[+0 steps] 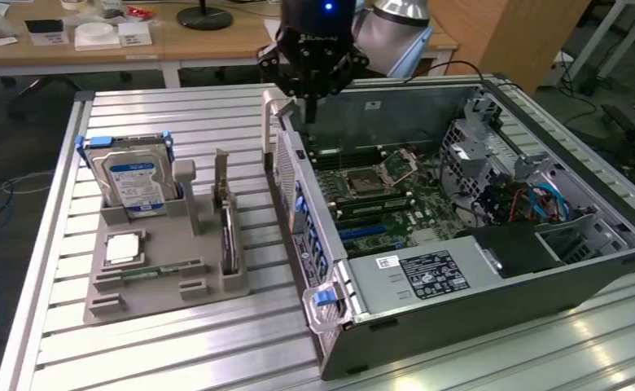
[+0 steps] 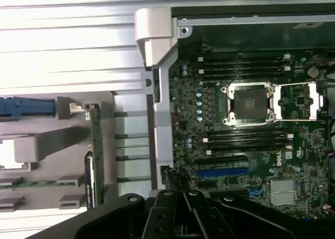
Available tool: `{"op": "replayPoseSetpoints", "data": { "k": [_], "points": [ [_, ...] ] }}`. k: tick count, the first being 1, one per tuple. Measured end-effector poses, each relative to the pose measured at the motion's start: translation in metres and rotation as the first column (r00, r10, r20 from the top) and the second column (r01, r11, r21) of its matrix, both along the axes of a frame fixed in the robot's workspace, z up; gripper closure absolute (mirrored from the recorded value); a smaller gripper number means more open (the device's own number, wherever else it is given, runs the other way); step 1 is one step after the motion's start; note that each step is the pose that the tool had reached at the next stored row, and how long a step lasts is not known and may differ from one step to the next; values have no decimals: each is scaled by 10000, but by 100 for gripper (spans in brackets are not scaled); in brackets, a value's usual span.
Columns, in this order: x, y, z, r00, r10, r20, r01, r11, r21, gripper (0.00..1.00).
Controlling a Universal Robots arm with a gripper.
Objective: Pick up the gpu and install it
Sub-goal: 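Reach for the gpu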
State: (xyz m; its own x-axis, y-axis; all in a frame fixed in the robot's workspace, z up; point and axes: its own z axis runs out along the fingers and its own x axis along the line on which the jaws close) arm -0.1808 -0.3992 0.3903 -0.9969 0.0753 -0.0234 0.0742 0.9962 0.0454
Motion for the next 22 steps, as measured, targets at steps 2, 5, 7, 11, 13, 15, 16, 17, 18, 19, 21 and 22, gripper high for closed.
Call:
{"op": "replayPoseSetpoints", "data": {
  "k": [2,5,7,11,13,15,16,17,18,19,21,22],
  "points": [
    [-90,-5,-13,10000,1,-1,-1,10000,0,89],
    [-229,-10,-40,10000,0,-16,0,10000,-1,89],
    [-318,-13,-58,10000,2,-25,-2,10000,0,89],
    [-494,-21,-93,10000,1,-54,-1,10000,0,89],
    [-577,-26,-112,10000,-1,-81,1,10000,-1,89],
    [-658,-32,-131,9999,0,-106,0,10000,0,89],
    [-697,-36,-140,9999,1,-120,-1,10000,-1,89],
    [-735,-39,-149,9999,1,-131,-1,10000,0,89],
    [-774,-43,-159,9999,2,-144,-2,10000,-1,89],
    [-818,-47,-169,9999,0,-156,0,10000,-1,89],
    [-898,-53,-188,9998,0,-177,0,10000,0,89],
    [-937,-57,-197,9998,0,-188,0,10000,0,89]
  ]
}}
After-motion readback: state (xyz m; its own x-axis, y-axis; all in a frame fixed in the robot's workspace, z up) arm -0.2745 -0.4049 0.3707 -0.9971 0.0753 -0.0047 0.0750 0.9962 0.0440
